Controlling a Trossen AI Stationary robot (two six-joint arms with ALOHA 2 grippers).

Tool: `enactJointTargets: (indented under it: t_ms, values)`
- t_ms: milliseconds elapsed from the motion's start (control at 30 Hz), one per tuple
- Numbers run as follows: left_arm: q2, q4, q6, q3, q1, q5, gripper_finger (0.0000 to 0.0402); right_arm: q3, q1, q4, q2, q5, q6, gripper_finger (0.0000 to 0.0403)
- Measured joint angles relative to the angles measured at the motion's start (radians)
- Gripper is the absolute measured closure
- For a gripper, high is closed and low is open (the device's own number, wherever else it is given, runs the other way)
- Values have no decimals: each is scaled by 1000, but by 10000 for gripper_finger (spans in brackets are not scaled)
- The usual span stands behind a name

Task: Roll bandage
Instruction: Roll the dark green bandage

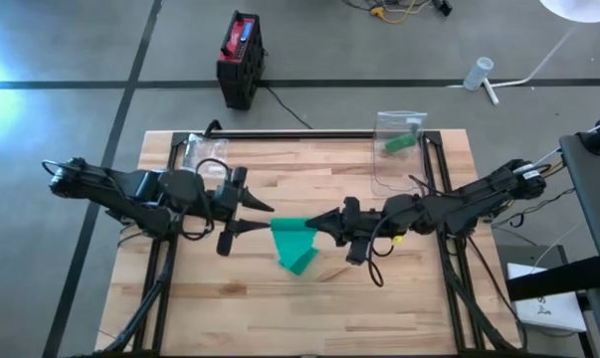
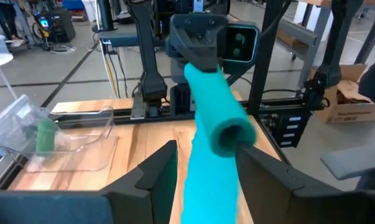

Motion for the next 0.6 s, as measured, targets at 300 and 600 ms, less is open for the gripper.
enactJointTargets:
  t_ms: [300, 600]
  values:
    - [44, 68, 1, 0, 0, -3, 241, 0, 0, 0, 0, -23, 0, 394]
    - [80, 64, 55, 0, 6, -1, 348, -1, 0, -3, 0, -18, 115, 394]
